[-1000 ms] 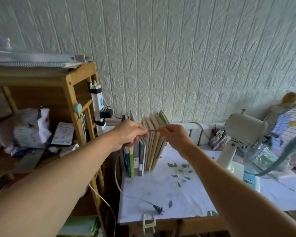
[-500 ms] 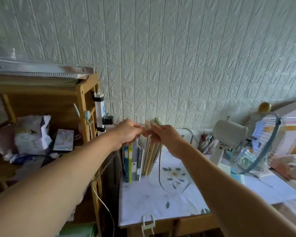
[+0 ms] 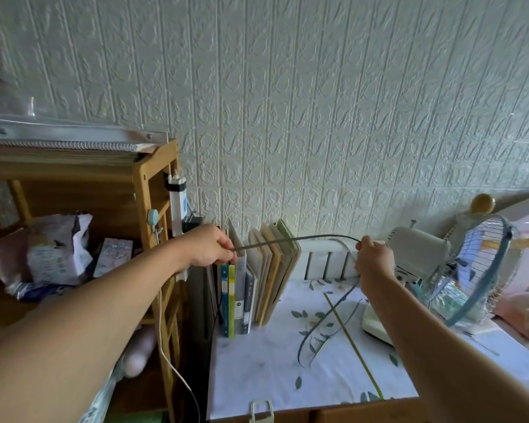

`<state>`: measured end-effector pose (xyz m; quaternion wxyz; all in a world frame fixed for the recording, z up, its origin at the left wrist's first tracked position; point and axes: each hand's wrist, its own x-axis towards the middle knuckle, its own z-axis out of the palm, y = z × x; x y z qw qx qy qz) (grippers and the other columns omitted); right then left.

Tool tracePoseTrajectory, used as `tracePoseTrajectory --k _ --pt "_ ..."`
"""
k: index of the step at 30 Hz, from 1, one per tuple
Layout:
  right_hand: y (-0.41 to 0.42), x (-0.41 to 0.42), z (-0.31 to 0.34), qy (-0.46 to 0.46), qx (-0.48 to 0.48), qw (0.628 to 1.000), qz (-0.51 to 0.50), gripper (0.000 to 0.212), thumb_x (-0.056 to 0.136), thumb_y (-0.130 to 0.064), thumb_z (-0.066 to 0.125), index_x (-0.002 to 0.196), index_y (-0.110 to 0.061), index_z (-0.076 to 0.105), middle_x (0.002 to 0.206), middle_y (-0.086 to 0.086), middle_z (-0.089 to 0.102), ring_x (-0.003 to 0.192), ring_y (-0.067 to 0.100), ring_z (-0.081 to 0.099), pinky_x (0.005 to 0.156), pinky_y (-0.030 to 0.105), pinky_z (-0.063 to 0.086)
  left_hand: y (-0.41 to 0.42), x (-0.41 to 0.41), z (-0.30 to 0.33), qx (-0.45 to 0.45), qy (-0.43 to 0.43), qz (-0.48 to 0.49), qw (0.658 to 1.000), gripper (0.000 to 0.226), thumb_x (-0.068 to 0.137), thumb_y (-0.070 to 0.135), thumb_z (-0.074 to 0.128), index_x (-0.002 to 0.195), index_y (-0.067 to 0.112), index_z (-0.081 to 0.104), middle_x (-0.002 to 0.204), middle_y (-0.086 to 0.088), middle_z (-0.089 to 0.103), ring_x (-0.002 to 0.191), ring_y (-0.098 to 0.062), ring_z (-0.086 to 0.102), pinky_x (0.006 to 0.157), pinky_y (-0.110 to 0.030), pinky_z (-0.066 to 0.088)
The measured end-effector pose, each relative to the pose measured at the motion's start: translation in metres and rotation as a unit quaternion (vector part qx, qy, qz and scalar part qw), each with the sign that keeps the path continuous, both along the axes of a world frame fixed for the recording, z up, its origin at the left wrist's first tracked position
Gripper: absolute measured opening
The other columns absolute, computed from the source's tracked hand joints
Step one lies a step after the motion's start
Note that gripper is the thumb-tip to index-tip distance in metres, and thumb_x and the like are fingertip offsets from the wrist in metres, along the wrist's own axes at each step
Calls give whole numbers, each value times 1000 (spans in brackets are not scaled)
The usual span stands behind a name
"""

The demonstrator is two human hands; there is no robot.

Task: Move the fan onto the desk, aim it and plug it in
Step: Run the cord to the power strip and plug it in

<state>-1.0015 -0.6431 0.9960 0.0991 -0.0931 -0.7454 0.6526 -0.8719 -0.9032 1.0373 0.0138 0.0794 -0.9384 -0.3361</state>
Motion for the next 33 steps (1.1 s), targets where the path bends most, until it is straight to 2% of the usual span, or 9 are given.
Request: tracePoseTrajectory --k 4,6,11,13,16,23,27,29,33 --pt "13 -12 -5 -45 -132 990 -4 39 93 -15 34 54 -14 41 52 5 37 45 17 29 45 28 22 0 -8 2 -237 16 71 969 18 87 28 61 83 18 75 63 7 57 58 -8 51 55 -25 37" --pt "16 -13 -8 -45 -161 986 26 39 91 -8 34 53 -13 37 50 4 34 45 16 27 46 27 21 4 -13 3 -258 12 101 961 25 90 33 56 80 19 75 57 7 53 52 -8 48 49 -24 34" --pt "15 -5 -12 -96 -199 944 243 38 95 -9 34 58 -11 41 55 6 40 53 20 37 60 32 38 24 -35 10 136 21 144 980 24 96 9 43 99 4 66 87 -13 72 75 -21 69 60 -24 52" --pt "13 -3 -15 -138 -183 889 397 34 94 -10 38 61 -9 48 63 9 49 62 23 50 76 36 45 28 -42 17 263 31 120 957 29 96 8 37 102 1 64 99 -17 71 87 -26 69 64 -27 55" --pt "5 -4 -22 -163 -81 813 553 27 87 -14 46 73 -6 68 79 8 70 84 22 66 93 36 45 30 -48 27 366 48 74 927 25 94 4 40 92 2 64 88 -13 74 76 -20 71 57 -23 56" --pt "-22 -36 -12 -71 11 912 403 12 87 -10 60 97 -10 67 82 7 63 70 16 59 65 26 47 44 -51 31 215 41 53 974 26 91 -10 39 89 16 42 85 -8 72 41 -7 54 41 -20 39" --pt "-46 -48 2 46 104 891 440 73 78 -9 73 141 -24 39 130 5 48 115 24 52 95 38 45 43 -51 32 165 48 33 985 24 91 -8 40 90 15 44 89 -7 73 48 -11 50 51 -27 36" --pt "-61 -51 4 108 131 870 463 67 78 -7 71 138 -25 46 136 5 48 112 23 54 95 36 46 38 -53 32 152 51 26 987 23 91 -8 40 90 14 45 90 -8 73 49 -12 49 51 -27 36" --pt "-82 -64 2 109 100 874 464 27 80 0 65 93 -24 68 99 16 68 79 22 61 75 37 51 24 -62 28 147 55 25 987 26 91 -7 42 85 18 46 88 -6 74 48 -9 51 53 -27 38"
